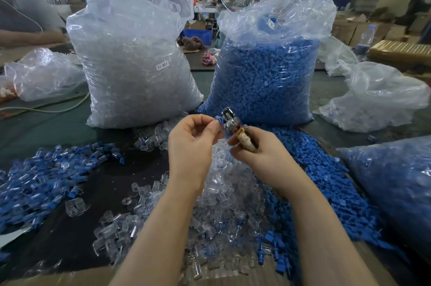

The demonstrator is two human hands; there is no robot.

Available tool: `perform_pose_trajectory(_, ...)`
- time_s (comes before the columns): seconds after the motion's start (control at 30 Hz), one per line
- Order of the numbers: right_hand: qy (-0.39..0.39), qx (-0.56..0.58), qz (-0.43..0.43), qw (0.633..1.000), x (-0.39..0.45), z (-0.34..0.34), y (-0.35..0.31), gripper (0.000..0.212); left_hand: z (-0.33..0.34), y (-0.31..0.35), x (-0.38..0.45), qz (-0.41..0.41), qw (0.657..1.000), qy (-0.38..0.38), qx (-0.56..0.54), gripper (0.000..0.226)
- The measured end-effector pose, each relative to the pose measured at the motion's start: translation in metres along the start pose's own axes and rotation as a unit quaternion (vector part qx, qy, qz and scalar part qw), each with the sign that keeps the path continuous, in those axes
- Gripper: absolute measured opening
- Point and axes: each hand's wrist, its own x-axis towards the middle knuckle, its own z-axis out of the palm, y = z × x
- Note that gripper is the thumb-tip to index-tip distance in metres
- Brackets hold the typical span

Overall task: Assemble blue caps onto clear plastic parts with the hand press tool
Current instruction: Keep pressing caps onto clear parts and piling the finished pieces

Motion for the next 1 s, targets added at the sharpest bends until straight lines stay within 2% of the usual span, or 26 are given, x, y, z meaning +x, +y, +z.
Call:
perform_pose_trajectory(0.33,-0.037,-0.029,-0.003,0.999,-0.002,-0.002,-0.002,0.007,-0.004,0.001,0.002,0.008,0.999,-0.032,-0.009,0.01)
perform_pose_trajectory(0.53,-0.028,-0.079,-0.003,0.996,-0.001,-0.003,0.001,0.016,-0.005,0.003,0.002,0.01,0.999,-0.042,-0.004,0.006)
perform_pose_trajectory(0.8,-0.031,-0.137,0.001,0.99,-0.001,-0.003,-0.002,0.011,-0.008,0.0,0.004,-0.053,0.998,-0.045,-0.009,0.006)
perform_pose_trajectory(0.9,-0.032,-0.171,0.013,0.985,0.001,-0.001,0.0,0.005,-0.016,-0.002,0.01,-0.131,0.989,0.01,-0.074,0.005)
perform_pose_trajectory(1.0,-0.002,-0.252,0.072,0.965,0.005,-0.005,0.01,0.011,-0.039,-0.003,0.026,-0.229,0.936,0.129,-0.233,0.006)
